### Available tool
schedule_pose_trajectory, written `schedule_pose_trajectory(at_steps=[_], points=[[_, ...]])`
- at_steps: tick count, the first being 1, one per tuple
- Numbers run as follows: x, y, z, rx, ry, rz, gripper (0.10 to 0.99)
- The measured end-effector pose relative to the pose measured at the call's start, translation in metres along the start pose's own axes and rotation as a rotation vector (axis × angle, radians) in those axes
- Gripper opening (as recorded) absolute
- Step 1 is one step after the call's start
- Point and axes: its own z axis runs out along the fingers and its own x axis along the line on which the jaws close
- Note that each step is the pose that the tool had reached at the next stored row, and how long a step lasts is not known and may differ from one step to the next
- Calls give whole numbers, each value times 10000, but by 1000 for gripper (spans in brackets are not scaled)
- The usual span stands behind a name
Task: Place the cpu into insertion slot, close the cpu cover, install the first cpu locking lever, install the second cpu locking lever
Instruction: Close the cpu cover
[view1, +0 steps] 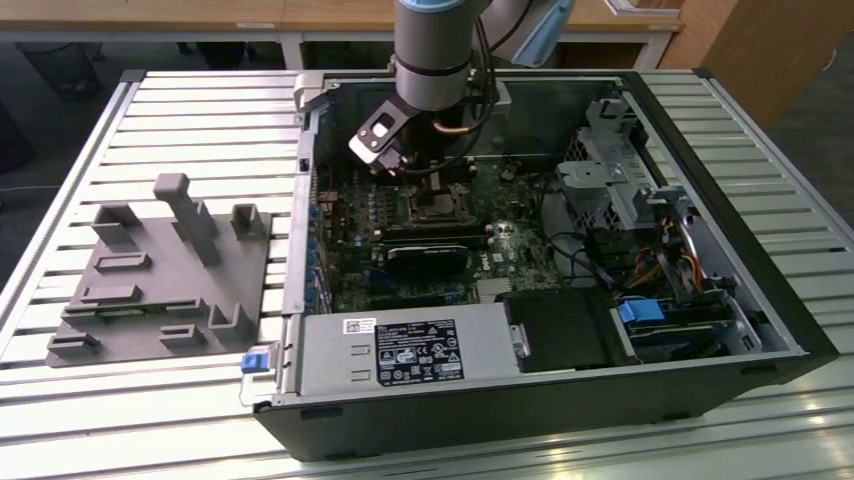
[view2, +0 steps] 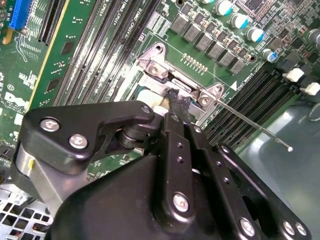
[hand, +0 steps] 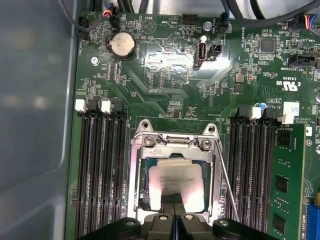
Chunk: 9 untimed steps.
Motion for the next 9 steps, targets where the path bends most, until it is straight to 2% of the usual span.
schedule_pose_trajectory(at_steps=[3,9], points=[[4,3,-19,-13,52,2,125],[3,2,-46,-4,62,3,125]])
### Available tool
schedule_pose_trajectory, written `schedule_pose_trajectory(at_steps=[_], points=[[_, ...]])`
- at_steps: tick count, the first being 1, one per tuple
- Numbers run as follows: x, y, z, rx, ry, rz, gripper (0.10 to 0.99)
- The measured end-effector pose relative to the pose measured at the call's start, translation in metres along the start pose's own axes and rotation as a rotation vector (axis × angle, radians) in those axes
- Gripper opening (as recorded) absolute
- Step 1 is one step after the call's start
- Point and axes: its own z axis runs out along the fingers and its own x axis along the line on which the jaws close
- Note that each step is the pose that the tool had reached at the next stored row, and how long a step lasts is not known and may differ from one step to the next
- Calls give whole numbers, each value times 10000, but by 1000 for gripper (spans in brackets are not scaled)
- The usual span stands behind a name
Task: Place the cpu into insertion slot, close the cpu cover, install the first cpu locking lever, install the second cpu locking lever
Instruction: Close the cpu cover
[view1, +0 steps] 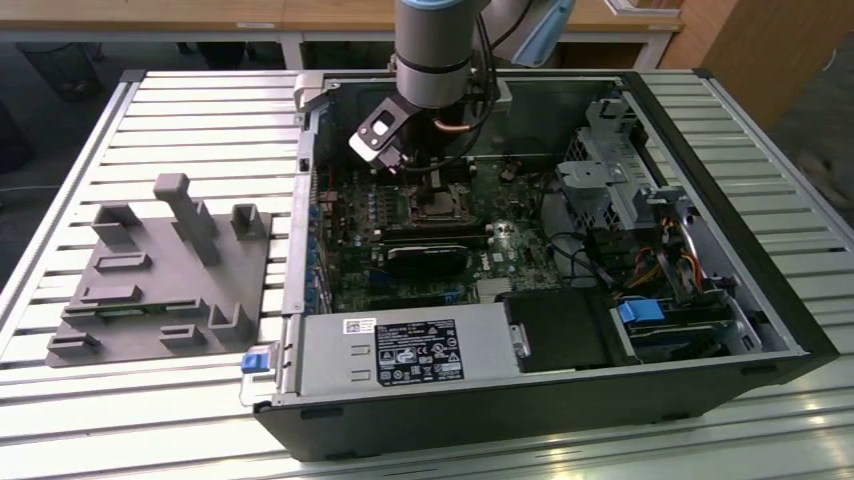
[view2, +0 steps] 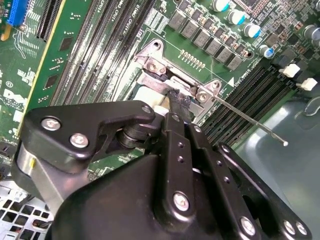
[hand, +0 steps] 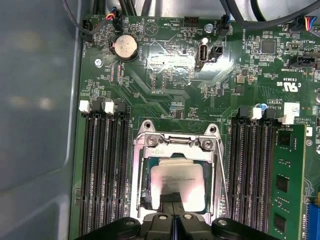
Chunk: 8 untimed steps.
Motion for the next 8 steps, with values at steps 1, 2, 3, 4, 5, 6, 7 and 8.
schedule_pose_trajectory(at_steps=[1,2,3,4,5,6,7,8], points=[[-2,0,-1,2,-3,0,125],[-5,0,3,2,-3,-2,125],[-8,0,11,3,-3,-2,125],[-10,0,20,4,-5,0,125],[-12,-1,29,10,-13,0,125],[-13,2,36,14,-18,0,125],[-14,11,41,13,-17,0,125],[-14,28,45,11,-13,1,125]])
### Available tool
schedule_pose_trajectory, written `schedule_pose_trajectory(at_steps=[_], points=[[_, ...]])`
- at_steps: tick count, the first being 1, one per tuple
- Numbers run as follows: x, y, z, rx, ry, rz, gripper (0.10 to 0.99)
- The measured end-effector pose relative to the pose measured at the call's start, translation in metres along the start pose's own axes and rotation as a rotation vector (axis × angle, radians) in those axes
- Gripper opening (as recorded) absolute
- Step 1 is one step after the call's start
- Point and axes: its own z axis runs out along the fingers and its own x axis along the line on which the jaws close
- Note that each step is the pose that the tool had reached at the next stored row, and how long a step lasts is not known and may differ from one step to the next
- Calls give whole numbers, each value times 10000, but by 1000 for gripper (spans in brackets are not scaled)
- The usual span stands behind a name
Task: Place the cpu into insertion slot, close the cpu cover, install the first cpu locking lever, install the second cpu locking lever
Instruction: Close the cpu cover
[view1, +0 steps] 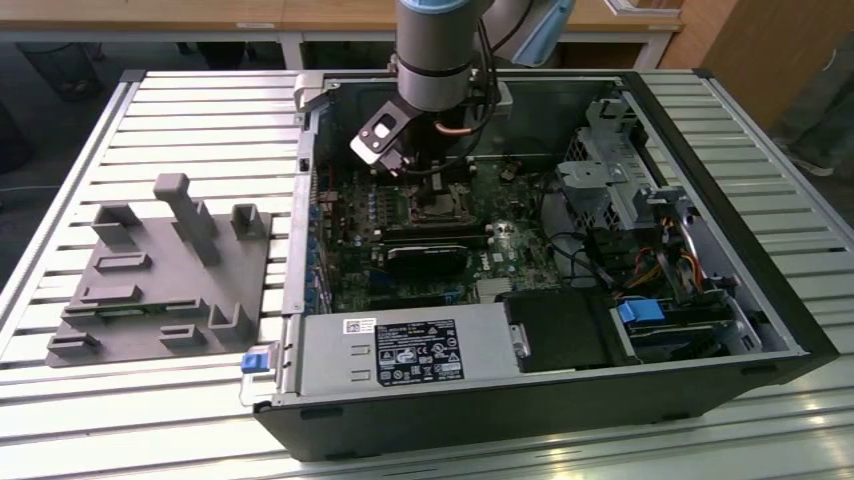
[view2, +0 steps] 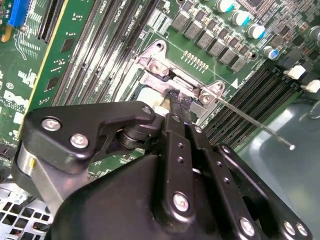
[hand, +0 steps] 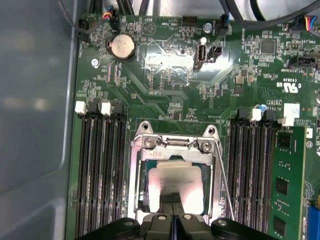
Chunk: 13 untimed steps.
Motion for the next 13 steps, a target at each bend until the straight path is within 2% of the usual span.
schedule_pose_trajectory(at_steps=[5,13], points=[[-4,90,11,-6,24,0,125],[3,108,-18,-20,118,0,125]])
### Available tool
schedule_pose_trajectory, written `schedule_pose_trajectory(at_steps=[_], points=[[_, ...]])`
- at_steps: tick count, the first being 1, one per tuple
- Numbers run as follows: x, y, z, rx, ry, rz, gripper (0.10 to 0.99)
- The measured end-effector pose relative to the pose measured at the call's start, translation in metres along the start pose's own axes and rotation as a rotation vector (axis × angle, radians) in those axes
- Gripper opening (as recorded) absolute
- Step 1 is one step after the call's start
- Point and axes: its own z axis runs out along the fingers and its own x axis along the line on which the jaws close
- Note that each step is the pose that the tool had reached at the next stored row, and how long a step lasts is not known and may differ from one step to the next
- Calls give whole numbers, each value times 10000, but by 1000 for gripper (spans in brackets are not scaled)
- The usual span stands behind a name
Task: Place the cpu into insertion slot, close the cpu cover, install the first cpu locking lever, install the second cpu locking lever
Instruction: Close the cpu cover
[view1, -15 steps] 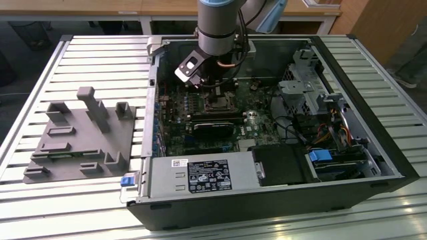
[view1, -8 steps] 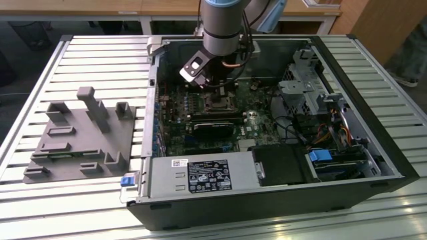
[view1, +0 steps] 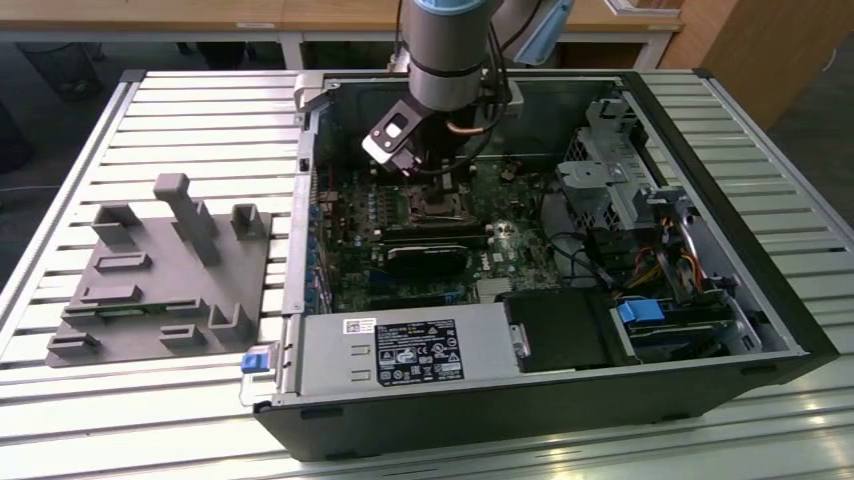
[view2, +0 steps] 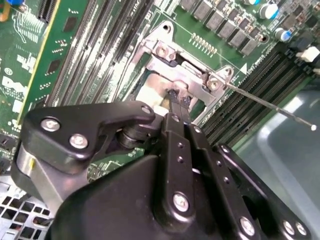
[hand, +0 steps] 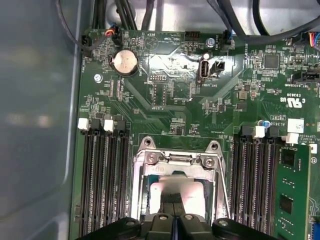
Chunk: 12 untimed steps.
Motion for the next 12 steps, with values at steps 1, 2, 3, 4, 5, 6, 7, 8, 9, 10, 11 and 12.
schedule_pose_trajectory(at_steps=[1,2,3,4,5,6,7,8,9,10,11,12], points=[[0,0,-17,5,-4,0,125],[-1,-1,-33,7,-2,1,125],[0,0,-51,6,2,1,125],[1,0,-66,7,6,1,125],[2,0,-74,7,11,1,125],[2,-4,-75,6,13,1,125],[2,-14,-75,6,14,-1,125],[3,-34,-77,6,12,0,125],[4,-54,-77,7,12,1,125],[4,-75,-78,7,11,1,125],[5,-97,-77,7,11,0,125],[6,-115,-74,6,13,0,125]])
